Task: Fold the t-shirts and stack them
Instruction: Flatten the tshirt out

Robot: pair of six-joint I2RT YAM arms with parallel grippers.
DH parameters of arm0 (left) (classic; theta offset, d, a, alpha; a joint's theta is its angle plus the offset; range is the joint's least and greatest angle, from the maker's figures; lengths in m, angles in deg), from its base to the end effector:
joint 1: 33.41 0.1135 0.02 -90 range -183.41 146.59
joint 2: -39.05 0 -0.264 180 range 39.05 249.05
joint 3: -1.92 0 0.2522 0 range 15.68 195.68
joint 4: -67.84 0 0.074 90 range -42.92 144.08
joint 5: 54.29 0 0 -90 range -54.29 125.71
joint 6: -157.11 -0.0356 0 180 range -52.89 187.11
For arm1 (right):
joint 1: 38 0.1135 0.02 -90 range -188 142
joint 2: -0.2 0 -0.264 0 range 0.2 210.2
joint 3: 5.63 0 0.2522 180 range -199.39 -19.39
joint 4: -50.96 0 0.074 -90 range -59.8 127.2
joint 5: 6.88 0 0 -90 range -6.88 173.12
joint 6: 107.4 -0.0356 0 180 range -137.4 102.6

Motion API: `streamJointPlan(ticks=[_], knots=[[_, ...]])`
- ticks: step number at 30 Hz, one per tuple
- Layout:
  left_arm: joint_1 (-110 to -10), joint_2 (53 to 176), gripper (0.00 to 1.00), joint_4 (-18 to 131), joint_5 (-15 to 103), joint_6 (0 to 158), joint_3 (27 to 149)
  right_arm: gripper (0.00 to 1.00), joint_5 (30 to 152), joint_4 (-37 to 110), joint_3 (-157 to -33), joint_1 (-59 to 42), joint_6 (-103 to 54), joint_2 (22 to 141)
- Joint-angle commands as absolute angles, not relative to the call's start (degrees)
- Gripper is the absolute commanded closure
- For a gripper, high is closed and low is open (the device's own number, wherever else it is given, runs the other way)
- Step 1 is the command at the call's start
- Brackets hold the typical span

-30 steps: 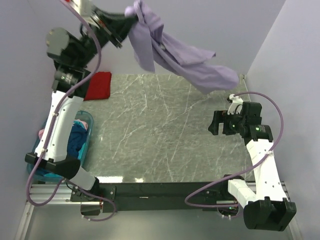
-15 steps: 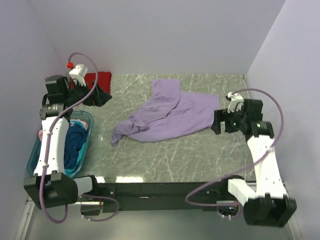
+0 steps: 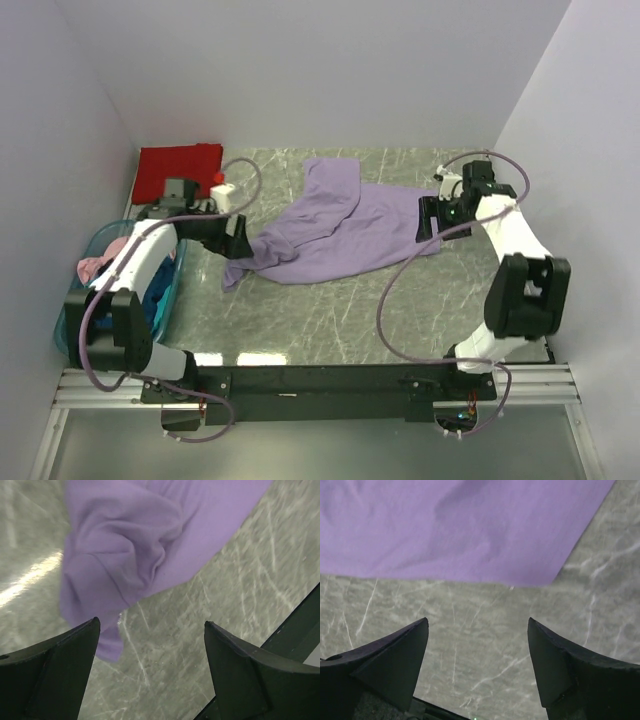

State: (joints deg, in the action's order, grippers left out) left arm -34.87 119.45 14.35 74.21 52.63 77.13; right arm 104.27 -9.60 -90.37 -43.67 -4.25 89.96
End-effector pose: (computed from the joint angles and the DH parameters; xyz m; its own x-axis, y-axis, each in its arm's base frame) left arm 0.2794 -0.0293 0.2640 -0.7410 0.2146 -0.6363 0.5461 0.7441 -0.3849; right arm 0.3142 -0.0183 0.2578 -0.8695 -0.1269 -0.4773 -0.2610 0.9386 0.2259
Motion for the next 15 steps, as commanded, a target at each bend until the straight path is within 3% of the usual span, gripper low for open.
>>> streamJointPlan(ticks=[1,8,15], knots=[[-39.4,121.4,0.09,18.5,65.8,52.5,76.2,0.14,104.9,-8.1,-96.1,-44.0,-6.8,95.9],[-41.3,129.0,0.21,21.1,56.5,55.2,76.2,0.27,101.8,-8.3,-102.3,-42.3,-8.1,107.6],[-41.2,131.0,0.29,18.9,56.6,54.1,76.7,0.38,97.8,-9.4,-102.0,-41.5,-5.5,110.3]])
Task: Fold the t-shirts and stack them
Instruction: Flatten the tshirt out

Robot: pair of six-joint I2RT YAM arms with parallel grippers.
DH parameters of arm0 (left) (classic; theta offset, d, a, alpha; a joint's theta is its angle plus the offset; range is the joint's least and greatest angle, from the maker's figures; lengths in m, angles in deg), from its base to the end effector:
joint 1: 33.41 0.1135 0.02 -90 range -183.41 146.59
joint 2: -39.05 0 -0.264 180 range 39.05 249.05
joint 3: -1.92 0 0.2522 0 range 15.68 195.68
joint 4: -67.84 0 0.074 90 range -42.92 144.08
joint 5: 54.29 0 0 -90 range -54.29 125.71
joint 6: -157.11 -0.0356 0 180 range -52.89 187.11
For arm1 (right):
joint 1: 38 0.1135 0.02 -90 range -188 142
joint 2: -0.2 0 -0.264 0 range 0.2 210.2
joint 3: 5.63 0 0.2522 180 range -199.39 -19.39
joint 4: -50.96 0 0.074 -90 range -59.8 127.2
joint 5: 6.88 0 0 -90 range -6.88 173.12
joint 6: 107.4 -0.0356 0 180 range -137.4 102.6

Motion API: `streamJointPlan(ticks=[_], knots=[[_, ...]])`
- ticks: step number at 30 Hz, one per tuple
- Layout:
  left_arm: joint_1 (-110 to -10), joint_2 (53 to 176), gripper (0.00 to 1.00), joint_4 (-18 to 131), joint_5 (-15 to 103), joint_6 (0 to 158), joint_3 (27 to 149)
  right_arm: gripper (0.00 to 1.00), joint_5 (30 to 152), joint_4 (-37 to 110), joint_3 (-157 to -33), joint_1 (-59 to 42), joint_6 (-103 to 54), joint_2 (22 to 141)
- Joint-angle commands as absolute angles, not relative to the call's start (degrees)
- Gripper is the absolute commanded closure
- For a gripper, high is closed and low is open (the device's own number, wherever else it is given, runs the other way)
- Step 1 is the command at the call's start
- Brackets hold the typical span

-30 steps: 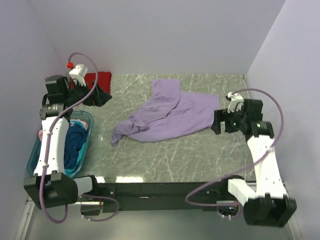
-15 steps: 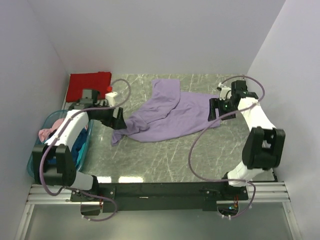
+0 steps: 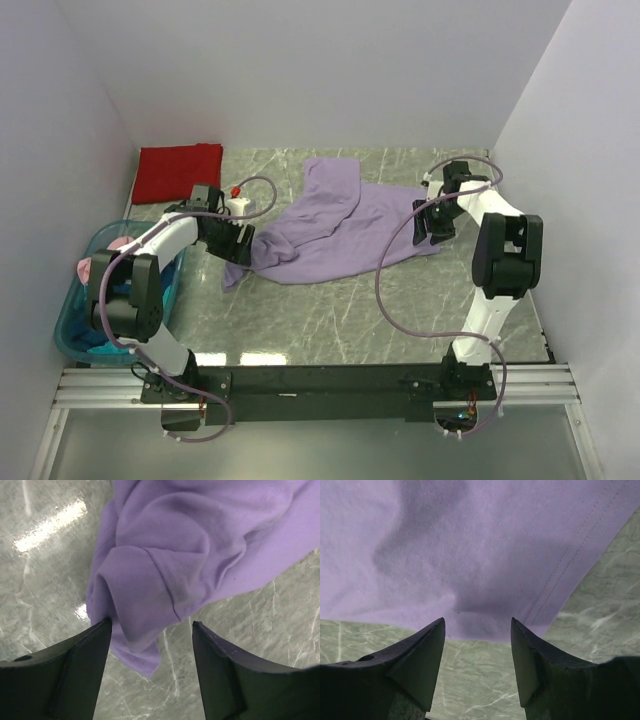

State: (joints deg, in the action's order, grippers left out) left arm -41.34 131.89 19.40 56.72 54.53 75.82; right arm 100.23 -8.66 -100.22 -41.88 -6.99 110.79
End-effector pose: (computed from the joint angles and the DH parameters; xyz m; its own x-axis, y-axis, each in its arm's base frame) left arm 0.3081 -0.0558 0.1963 -0.8345 0.3215 -0.4475 0.4581 0.8561 -0.2392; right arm 0.3819 -0.0154 0.1865 -0.9491 -0.1087 -0.2958 -0.1827 0.9546 0.2354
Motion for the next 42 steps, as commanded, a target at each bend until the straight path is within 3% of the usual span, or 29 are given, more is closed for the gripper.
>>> streamJointPlan(ticks=[1,4,8,12,22,27,30,31,33,34,37,39,42], knots=[[-41.1,130.5,0.30,18.0,57.8,53.2,77.5,0.38,97.7,-9.4,-100.8,-41.6,-4.6,108.8],[-41.1,128.4,0.26,16.4,57.9,52.7,77.4,0.37,97.1,-9.3,-97.6,-41.5,-3.1,105.2],[-40.6,127.2,0.12,13.8,56.6,51.3,76.3,0.24,96.1,-9.8,-93.8,-41.7,-0.4,98.5],[-39.9,125.8,0.06,13.1,55.6,50.1,73.9,0.19,95.6,-9.6,-90.9,-41.7,0.6,96.2],[-39.9,129.3,0.04,15.0,53.7,50.6,70.5,0.18,96.0,-6.1,-93.0,-41.3,0.3,104.3],[-41.0,132.3,0.07,17.9,52.1,52.0,70.4,0.19,94.1,-4.4,-92.6,-39.8,0.4,106.3],[-41.6,133.6,0.17,18.5,51.4,52.3,70.4,0.31,93.0,-3.6,-92.7,-39.3,-0.3,106.7],[-41.6,133.9,0.27,18.4,51.6,52.3,70.5,0.43,92.7,-3.4,-92.7,-39.2,-0.4,106.6],[-41.7,134.0,0.42,17.4,52.6,51.8,70.7,0.55,92.2,-3.0,-92.1,-39.3,-0.4,106.0],[-41.7,133.8,0.61,15.8,53.7,51.3,70.9,0.69,91.9,-2.6,-91.6,-39.3,-0.1,104.5],[-41.4,131.2,0.91,9.3,59.0,49.5,71.1,1.00,92.0,-3.0,-89.9,-39.5,0.9,99.7],[-40.5,126.9,0.99,6.4,61.5,48.1,73.0,1.00,92.5,-4.0,-88.5,-40.1,1.8,94.5],[-38.0,122.5,0.99,-2.8,67.4,44.8,79.1,1.00,94.5,-7.0,-88.2,-42.0,3.6,85.8]])
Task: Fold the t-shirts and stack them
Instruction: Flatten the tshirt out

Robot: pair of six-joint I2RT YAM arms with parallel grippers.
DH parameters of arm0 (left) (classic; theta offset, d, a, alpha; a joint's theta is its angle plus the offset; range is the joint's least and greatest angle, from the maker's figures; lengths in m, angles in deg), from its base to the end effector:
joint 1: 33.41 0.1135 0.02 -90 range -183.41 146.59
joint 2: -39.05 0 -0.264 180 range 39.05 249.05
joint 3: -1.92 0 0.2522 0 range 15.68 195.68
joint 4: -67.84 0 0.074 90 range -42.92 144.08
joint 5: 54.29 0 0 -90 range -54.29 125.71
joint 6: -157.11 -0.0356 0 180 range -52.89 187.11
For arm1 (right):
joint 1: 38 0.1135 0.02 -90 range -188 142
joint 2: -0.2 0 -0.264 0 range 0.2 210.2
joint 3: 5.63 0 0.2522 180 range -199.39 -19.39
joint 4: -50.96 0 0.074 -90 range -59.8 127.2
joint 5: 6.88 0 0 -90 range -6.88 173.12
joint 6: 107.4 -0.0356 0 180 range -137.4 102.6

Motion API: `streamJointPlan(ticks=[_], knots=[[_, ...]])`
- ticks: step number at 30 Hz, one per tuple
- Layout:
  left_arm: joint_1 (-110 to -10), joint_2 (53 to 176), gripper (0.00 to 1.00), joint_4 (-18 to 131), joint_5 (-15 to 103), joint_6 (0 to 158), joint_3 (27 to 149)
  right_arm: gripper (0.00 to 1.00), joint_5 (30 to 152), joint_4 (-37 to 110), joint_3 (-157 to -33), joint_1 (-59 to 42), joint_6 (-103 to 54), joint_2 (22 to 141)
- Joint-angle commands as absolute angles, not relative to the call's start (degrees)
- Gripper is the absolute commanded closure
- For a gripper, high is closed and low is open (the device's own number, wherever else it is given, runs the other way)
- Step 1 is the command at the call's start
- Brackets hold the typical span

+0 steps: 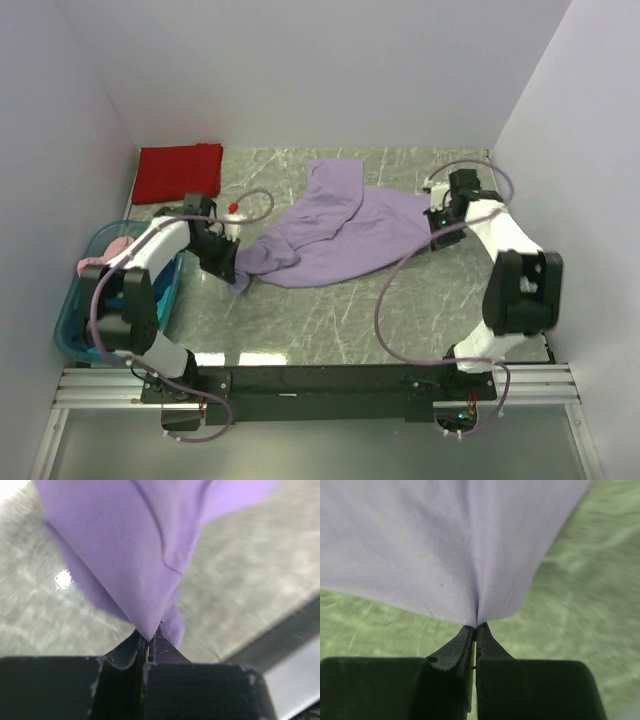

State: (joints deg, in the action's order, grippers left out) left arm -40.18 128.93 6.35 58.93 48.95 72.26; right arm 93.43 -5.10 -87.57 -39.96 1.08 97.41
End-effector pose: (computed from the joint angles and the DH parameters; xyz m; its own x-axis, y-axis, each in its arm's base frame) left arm 0.2702 -0.0462 0.1877 -0.8792 0.3928 -0.2695 0.4667 0.8240 -0.3214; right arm 0.3314 -0.0050 0.2057 -0.8905 -0.2816 -0.3574 -0.3225 0.9447 0.0593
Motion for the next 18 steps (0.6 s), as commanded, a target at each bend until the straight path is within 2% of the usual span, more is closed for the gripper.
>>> streamJointPlan(ticks=[1,6,10,13,18], knots=[[-37.6,121.6,0.99,-5.4,70.4,43.4,80.6,1.00,94.8,-8.7,-88.6,-42.6,4.0,83.5],[-36.2,117.1,0.99,-24.5,78.6,30.0,90.7,1.00,95.5,-12.8,-95.4,-44.9,6.3,74.7],[-35.4,114.2,1.00,-24.8,80.6,31.0,95.0,1.00,95.0,-14.7,-104.1,-45.1,7.1,77.9],[-34.6,117.8,1.00,-24.7,85.1,33.5,99.4,1.00,94.6,-15.0,-114.4,-45.0,6.4,86.7],[-28.8,127.6,0.99,-19.2,92.5,46.3,101.6,1.00,96.0,-20.9,-129.9,-43.5,4.1,109.5]])
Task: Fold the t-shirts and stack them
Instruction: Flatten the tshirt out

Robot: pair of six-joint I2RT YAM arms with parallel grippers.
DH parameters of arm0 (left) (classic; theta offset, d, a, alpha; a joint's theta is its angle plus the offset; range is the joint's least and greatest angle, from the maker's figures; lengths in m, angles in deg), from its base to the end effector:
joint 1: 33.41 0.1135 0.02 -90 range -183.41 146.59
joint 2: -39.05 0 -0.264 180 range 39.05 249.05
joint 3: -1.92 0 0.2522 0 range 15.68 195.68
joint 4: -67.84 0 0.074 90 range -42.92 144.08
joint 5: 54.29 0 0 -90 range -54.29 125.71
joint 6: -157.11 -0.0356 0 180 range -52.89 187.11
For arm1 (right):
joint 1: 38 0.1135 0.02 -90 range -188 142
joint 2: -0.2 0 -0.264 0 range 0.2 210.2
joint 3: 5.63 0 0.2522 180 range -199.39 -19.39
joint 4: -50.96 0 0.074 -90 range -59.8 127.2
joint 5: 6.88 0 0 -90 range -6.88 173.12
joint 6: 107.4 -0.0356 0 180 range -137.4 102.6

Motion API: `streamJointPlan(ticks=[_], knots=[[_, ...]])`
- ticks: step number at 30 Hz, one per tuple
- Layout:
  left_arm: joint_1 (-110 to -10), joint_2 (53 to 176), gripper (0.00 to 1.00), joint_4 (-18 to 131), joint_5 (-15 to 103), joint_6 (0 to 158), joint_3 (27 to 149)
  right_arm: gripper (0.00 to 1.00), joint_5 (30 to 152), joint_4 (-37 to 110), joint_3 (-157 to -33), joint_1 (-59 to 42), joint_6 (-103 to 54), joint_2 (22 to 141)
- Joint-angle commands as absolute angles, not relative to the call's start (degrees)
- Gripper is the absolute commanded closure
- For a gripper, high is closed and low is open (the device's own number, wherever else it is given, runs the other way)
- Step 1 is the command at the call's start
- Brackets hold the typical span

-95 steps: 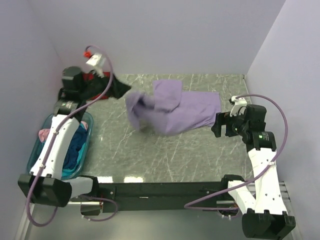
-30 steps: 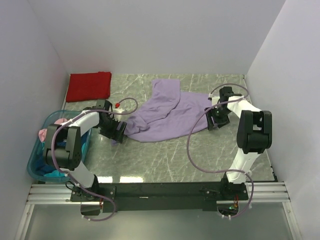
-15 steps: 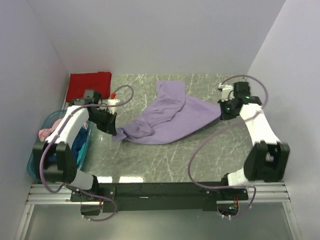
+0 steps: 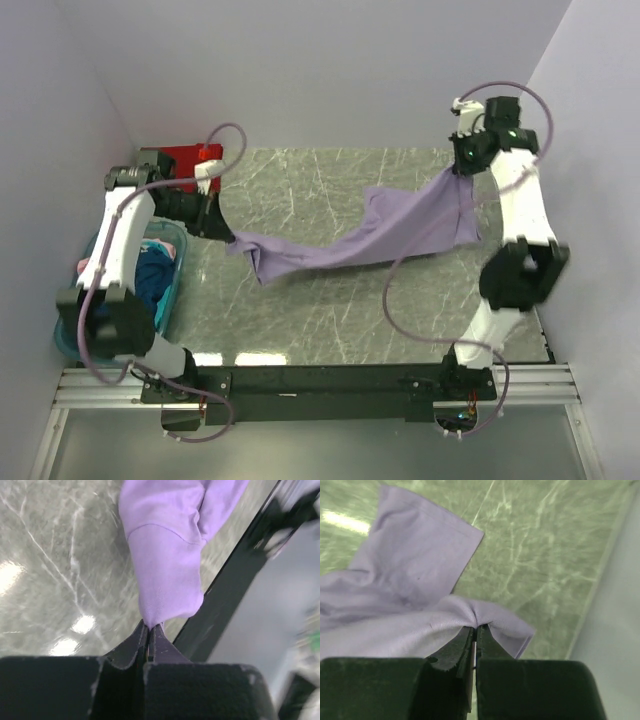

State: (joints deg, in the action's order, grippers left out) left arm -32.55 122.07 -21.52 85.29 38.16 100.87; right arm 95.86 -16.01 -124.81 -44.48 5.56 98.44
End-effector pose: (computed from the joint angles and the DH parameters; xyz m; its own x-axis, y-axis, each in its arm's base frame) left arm 0.2585 -0.0232 0.3517 -0.7382 0.3028 -0.6028 0.6453 0.5771 -0.5005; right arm 0.3674 -0.0338 0.3867 -0.6420 -0.3100 -0.7012 -0.3177 0.9400 -0.1247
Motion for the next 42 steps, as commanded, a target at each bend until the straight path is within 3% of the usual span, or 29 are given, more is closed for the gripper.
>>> streamJointPlan(ticks=[1,8,10,11,12,14,18,22,30,42], knots=[[-28.0,130.4,1.00,-15.7,93.5,48.7,100.7,1.00,95.5,-21.3,-134.0,-42.8,3.9,112.3],[-23.5,137.2,1.00,5.7,90.8,76.9,96.0,1.00,90.3,-17.6,-138.7,-35.5,0.4,126.1],[-22.6,138.3,0.98,9.5,84.5,80.5,94.3,0.77,89.8,-18.7,-139.4,-34.7,0.3,127.0],[-22.0,138.8,0.94,10.9,83.0,81.5,94.0,0.57,90.2,-19.3,-139.5,-34.8,0.2,127.0],[-21.6,139.4,0.88,11.4,82.0,81.6,93.8,0.51,90.5,-19.5,-139.4,-34.9,0.1,126.4],[-20.5,141.3,0.86,12.1,78.4,81.8,93.9,0.32,91.8,-18.9,-136.2,-36.1,0.4,122.7],[-19.0,144.6,0.86,13.3,76.0,81.4,94.9,0.30,95.8,-19.5,-128.0,-39.3,1.6,115.3],[-19.0,147.4,0.76,12.7,74.4,80.3,96.5,0.38,102.8,-22.6,-119.9,-44.2,1.9,110.2],[-19.0,147.4,0.61,12.9,74.5,76.9,95.6,0.40,112.5,-19.4,-101.5,-47.5,-0.8,106.6],[-19.2,138.1,0.50,9.9,76.5,68.3,92.1,0.42,109.7,-12.2,-97.9,-48.2,-6.7,110.7]])
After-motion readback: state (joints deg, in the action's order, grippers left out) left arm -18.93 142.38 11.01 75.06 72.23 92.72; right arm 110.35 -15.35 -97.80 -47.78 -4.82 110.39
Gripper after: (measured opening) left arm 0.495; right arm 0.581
